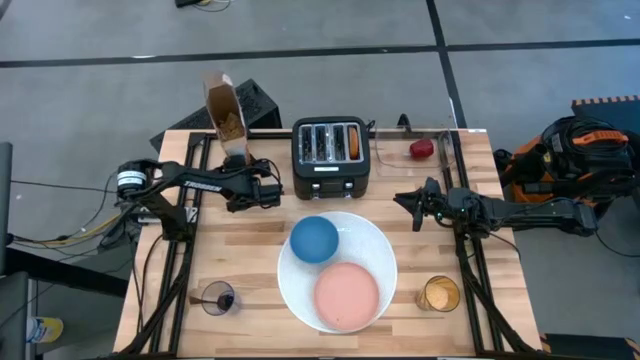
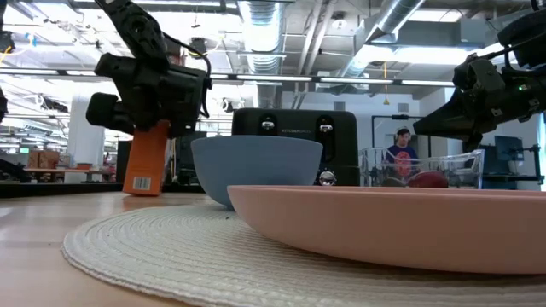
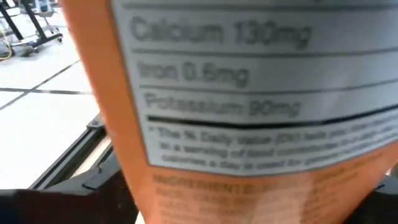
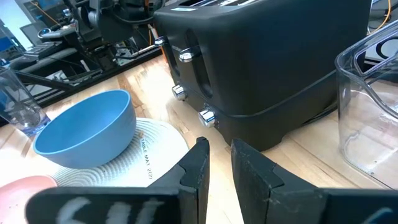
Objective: Arrange a breakfast setting
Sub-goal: Pour the cereal into the blue bowl
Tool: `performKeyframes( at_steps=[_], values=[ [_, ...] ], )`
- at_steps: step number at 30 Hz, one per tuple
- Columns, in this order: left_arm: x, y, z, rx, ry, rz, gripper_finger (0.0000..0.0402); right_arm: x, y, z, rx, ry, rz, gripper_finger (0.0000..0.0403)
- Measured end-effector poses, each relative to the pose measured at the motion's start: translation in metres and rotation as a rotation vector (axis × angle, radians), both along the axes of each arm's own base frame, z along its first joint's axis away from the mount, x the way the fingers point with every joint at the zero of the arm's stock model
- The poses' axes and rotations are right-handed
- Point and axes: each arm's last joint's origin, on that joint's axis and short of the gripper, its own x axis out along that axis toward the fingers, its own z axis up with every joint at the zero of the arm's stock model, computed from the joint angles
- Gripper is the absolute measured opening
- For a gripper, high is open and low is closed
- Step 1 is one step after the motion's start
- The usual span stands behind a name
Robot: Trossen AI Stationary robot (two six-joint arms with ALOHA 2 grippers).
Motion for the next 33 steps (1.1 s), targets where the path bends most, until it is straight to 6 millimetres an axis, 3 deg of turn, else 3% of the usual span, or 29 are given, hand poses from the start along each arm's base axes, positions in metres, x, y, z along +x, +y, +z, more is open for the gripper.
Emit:
performKeyframes(
  at_steps=[8, 18, 33],
  values=[
    [0.001, 0.001, 0.0, -0.001, -0.024, 0.004, 0.0223, 0.0, 0.0, 0.0, 0.0, 0.0, 0.0, 0.0091],
    [-0.001, -0.001, 0.003, -0.017, -0.036, 0.005, 0.0219, 0.0, 0.0, 0.0, 0.0, 0.0, 0.0, 0.0091],
    [-0.032, -0.023, 0.054, -0.079, 0.02, -0.116, 0.0216, 0.0, 0.0, 0.0, 0.0, 0.0, 0.0, 0.0091]
  ],
)
